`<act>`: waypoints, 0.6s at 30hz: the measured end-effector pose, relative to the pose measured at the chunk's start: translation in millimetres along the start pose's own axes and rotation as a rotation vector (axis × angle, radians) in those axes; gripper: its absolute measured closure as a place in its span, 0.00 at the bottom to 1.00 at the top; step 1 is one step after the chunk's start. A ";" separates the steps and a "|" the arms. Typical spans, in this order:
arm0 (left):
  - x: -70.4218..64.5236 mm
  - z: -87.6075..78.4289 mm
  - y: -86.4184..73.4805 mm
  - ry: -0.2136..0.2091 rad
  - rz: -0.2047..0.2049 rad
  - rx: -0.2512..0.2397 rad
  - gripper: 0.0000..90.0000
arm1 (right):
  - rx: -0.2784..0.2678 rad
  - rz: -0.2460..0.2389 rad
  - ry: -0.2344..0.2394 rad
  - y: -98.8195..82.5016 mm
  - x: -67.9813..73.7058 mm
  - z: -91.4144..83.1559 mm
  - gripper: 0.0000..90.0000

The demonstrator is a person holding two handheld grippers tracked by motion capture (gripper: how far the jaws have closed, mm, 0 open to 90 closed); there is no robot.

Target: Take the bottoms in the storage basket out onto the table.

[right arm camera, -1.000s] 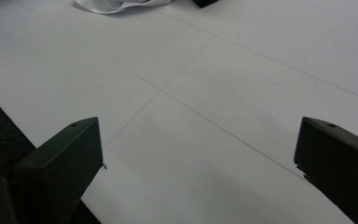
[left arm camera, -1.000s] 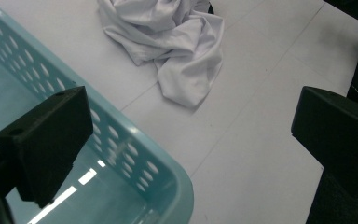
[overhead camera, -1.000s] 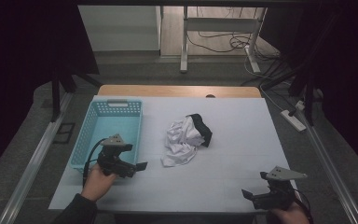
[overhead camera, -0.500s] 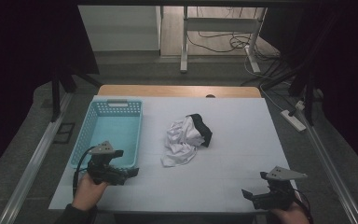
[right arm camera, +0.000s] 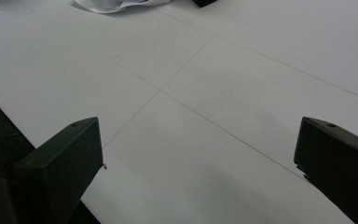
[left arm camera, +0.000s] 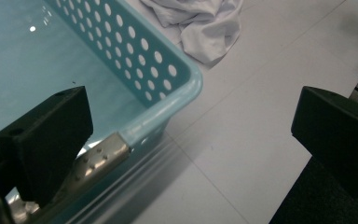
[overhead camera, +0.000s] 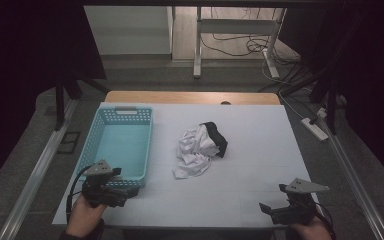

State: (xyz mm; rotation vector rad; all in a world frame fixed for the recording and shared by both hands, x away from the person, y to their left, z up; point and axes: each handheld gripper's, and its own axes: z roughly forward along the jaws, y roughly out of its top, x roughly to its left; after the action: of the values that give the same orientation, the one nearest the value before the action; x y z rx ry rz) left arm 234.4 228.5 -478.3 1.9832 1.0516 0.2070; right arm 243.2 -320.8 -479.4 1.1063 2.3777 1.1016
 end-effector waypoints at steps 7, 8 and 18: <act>-0.6 -9.2 -8.7 0.027 -0.016 -0.025 0.00 | 0.000 -0.001 -0.002 0.0 0.1 0.0 0.01; -0.8 -10.5 -10.0 0.030 -0.016 -0.032 0.00 | 0.000 0.000 -0.002 0.0 0.2 0.0 0.01; -2.3 -19.3 -20.4 0.072 -0.028 -0.037 0.00 | 0.000 0.000 -0.004 0.0 0.4 0.2 0.01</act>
State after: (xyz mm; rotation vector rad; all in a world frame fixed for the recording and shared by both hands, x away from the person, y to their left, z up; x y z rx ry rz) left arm 211.2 244.3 -481.2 1.9387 1.1131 0.2831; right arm 243.0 -320.4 -479.5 1.1074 2.3750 1.0983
